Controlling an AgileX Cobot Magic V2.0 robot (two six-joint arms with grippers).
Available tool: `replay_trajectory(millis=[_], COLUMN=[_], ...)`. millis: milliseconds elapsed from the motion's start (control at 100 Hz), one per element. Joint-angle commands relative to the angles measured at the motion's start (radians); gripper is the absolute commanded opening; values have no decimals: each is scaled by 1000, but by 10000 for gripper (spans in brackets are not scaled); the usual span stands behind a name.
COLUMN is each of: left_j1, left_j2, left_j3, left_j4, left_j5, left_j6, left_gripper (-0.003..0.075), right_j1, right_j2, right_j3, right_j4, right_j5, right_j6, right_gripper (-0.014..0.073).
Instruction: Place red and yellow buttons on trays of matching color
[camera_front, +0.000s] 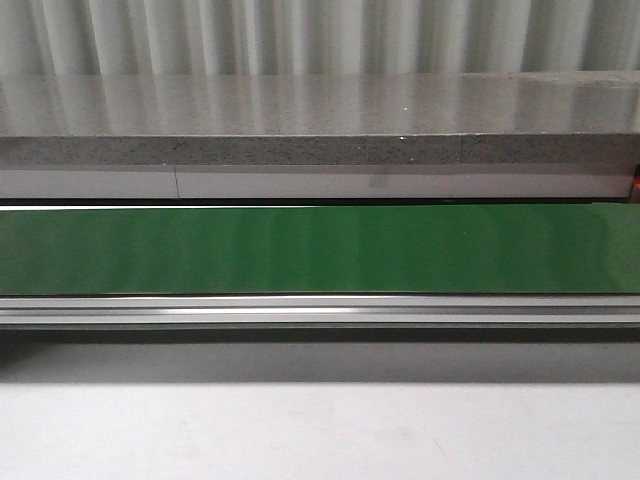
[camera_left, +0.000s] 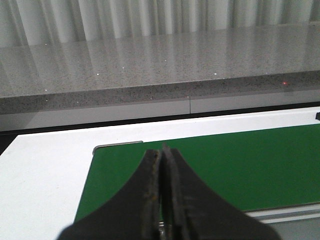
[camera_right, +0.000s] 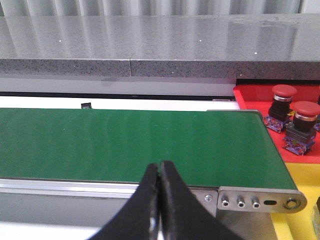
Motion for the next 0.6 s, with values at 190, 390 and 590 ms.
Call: replay_trajectory(millis=[190, 390, 590], left_j1=[2, 2, 2], left_j2=[-193, -231, -231], left_j3=[104, 141, 141], left_j4=[6, 13, 13], left_j5=[-83, -75, -75], left_j6=[-1, -25, -25], left_gripper=[-20, -20, -20], right_j1=[-1, -1, -1], right_j2=[-16, -16, -16], right_j3=[2, 2, 2], right_j4=[-13, -13, -13], right_j5=[-82, -82, -82], right_j6=[-8, -8, -8], right_gripper=[-67, -67, -67])
